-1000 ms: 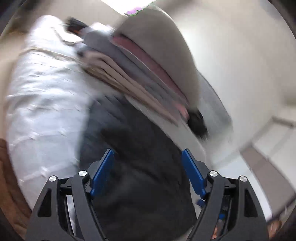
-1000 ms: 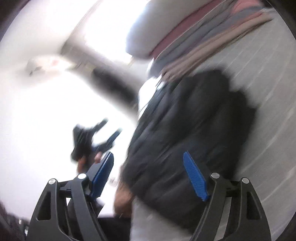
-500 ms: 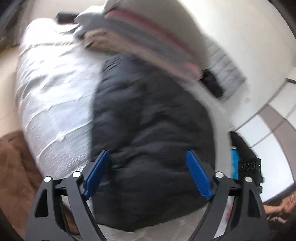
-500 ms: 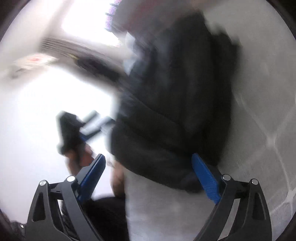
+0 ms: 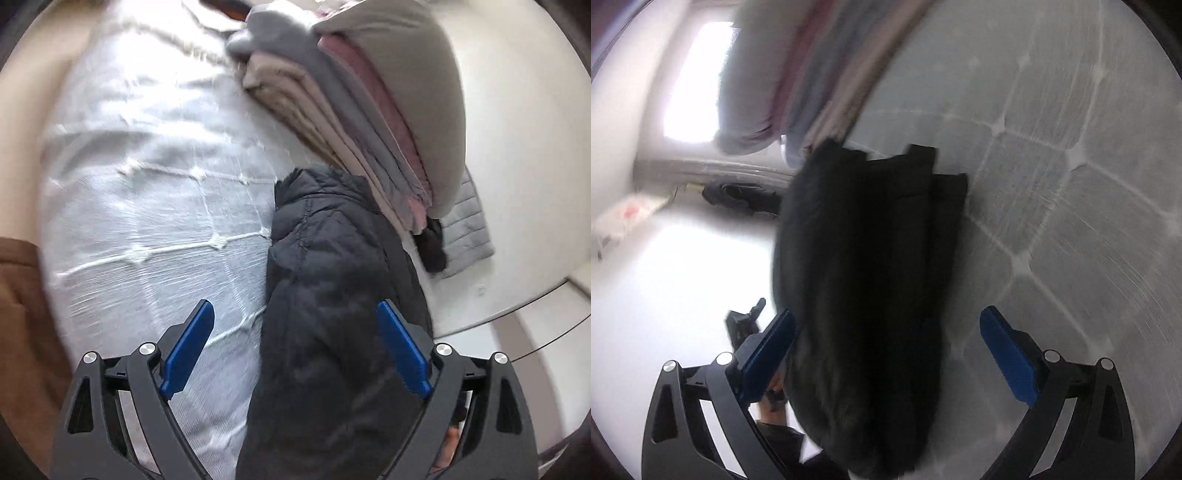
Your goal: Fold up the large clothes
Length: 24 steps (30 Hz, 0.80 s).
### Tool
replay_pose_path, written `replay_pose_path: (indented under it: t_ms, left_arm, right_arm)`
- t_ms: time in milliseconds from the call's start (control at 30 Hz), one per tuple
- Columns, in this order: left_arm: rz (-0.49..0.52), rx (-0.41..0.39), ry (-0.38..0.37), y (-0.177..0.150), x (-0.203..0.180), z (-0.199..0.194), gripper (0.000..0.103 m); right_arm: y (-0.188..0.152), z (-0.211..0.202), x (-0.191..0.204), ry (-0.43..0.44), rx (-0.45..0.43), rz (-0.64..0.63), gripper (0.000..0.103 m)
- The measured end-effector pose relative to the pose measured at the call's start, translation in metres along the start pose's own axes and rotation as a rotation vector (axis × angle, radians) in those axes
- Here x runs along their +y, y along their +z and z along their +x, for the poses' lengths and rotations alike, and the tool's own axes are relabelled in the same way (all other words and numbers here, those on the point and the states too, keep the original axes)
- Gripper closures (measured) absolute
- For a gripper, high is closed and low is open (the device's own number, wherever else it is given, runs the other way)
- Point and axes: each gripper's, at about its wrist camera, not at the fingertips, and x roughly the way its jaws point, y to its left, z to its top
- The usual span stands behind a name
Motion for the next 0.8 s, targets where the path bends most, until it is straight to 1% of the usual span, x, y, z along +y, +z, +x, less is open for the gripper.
replay_pose_path:
  t_ms: [67, 133, 167, 233, 267, 300, 333, 367, 400, 433, 467, 500, 533, 567, 600, 633, 667, 700, 733, 767, 800]
  left_arm:
    - [-0.006, 0.051, -0.013, 0.010, 0.003, 0.026, 0.015]
    - [-0.014, 0.115, -0.033, 0.012, 0.003, 0.051, 0.014]
    - [-0.012, 0.136, -0.037, 0.014, -0.002, 0.061, 0.011]
    - [0.026, 0.145, 0.003, 0.014, -0.012, 0.074, 0.010]
    - [0.061, 0.142, 0.020, 0.014, -0.021, 0.076, 0.018]
    - [0.090, 0.121, 0.041, 0.014, -0.029, 0.073, 0.031]
    - [0.117, 0.110, 0.061, 0.016, -0.039, 0.068, 0.049]
    - [0.139, 0.096, 0.095, 0.017, -0.048, 0.063, 0.060]
    - [0.167, 0.079, 0.119, 0.019, -0.056, 0.058, 0.065]
    - [0.205, 0.055, 0.149, 0.020, -0.066, 0.052, 0.069]
    - [0.246, 0.028, 0.193, 0.022, -0.076, 0.044, 0.070]
    - [0.272, 0.011, 0.223, 0.024, -0.083, 0.039, 0.070]
    - [0.297, -0.010, 0.259, 0.026, -0.088, 0.035, 0.070]
    - [0.303, -0.018, 0.282, 0.029, -0.088, 0.034, 0.068]
    - [0.301, -0.017, 0.309, 0.029, -0.087, 0.036, 0.065]
    - [0.288, -0.007, 0.337, 0.030, -0.080, 0.042, 0.053]
    - [0.262, 0.011, 0.344, 0.029, -0.072, 0.047, 0.046]
    - [0.237, 0.011, 0.312, 0.034, -0.066, 0.051, 0.046]
    - [0.224, 0.000, 0.285, 0.038, -0.066, 0.052, 0.046]
    - [0.219, -0.023, 0.269, 0.040, -0.066, 0.045, 0.046]
    - [0.210, -0.075, 0.224, 0.041, -0.067, 0.029, 0.046]
  right_arm:
    - [0.021, 0.000, -0.005, 0.035, 0.030, 0.034, 0.007]
    - [0.029, 0.015, 0.001, 0.052, 0.035, 0.014, 0.007]
    - [0.034, 0.019, 0.003, 0.071, 0.038, 0.008, 0.007]
    - [0.041, 0.033, 0.008, 0.093, 0.055, 0.003, 0.007]
    - [0.045, 0.038, 0.012, 0.105, 0.058, -0.015, 0.007]
    - [0.045, 0.043, 0.019, 0.107, 0.055, -0.046, 0.007]
    - [0.045, 0.044, 0.026, 0.101, 0.051, -0.078, 0.009]
    - [0.042, 0.048, 0.034, 0.103, 0.048, -0.108, 0.015]
    - [0.039, 0.051, 0.043, 0.115, 0.040, -0.142, 0.023]
    - [0.044, 0.042, 0.055, 0.136, 0.029, -0.158, 0.041]
    - [0.041, 0.038, 0.058, 0.167, 0.020, -0.159, 0.043]
    - [0.038, 0.037, 0.061, 0.207, 0.016, -0.157, 0.044]
    - [0.034, 0.040, 0.063, 0.217, 0.024, -0.161, 0.044]
    - [0.029, 0.046, 0.062, 0.206, 0.041, -0.165, 0.044]
    - [0.023, 0.057, 0.057, 0.158, 0.074, -0.164, 0.044]
    - [0.020, 0.063, 0.051, 0.122, 0.092, -0.154, 0.037]
    - [0.019, 0.062, 0.042, 0.115, 0.092, -0.135, 0.036]
    - [0.019, 0.055, 0.034, 0.128, 0.078, -0.112, 0.035]
    - [0.018, 0.044, 0.031, 0.118, 0.046, -0.103, 0.031]
    - [0.018, 0.036, 0.031, 0.097, 0.018, -0.106, 0.027]
    - [0.018, 0.017, 0.033, 0.072, -0.044, -0.111, 0.026]
